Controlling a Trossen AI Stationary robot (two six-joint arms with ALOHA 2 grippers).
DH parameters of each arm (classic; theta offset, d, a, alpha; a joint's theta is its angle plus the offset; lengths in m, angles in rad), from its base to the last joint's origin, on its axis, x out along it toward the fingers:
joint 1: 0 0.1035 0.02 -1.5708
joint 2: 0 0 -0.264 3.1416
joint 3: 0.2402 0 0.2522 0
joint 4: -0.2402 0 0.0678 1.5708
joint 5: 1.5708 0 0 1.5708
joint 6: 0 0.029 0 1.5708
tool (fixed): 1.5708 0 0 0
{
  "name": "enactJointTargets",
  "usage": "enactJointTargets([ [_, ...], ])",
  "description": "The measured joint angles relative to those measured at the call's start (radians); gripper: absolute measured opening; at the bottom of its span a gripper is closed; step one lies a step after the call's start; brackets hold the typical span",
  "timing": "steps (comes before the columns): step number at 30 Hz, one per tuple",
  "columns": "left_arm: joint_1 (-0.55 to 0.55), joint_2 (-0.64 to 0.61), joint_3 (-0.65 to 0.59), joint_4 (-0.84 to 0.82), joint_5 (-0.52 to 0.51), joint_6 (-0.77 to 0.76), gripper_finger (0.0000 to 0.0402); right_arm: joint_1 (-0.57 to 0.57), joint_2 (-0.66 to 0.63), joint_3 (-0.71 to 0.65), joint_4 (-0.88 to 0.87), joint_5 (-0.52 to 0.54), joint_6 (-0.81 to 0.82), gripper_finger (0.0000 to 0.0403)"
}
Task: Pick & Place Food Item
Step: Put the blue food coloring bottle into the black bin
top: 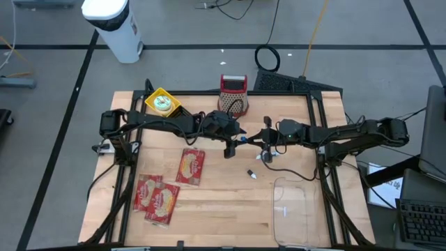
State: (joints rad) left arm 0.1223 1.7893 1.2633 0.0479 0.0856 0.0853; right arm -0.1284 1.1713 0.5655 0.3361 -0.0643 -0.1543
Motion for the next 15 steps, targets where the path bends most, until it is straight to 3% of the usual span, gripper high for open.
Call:
enactJointTargets([
  [6, 0.000, 0.000, 0.000, 0.006, 0.023, 0.014, 0.0187, 0.000, 0.000, 0.000, -0.007, 0.004, 0.000, 0.0045],
  [15, 0.000, 0.000, 0.000, 0.004, 0.053, 0.007, 0.0110, 0.000, 0.000, 0.000, -0.007, 0.006, 0.000, 0.0045],
])
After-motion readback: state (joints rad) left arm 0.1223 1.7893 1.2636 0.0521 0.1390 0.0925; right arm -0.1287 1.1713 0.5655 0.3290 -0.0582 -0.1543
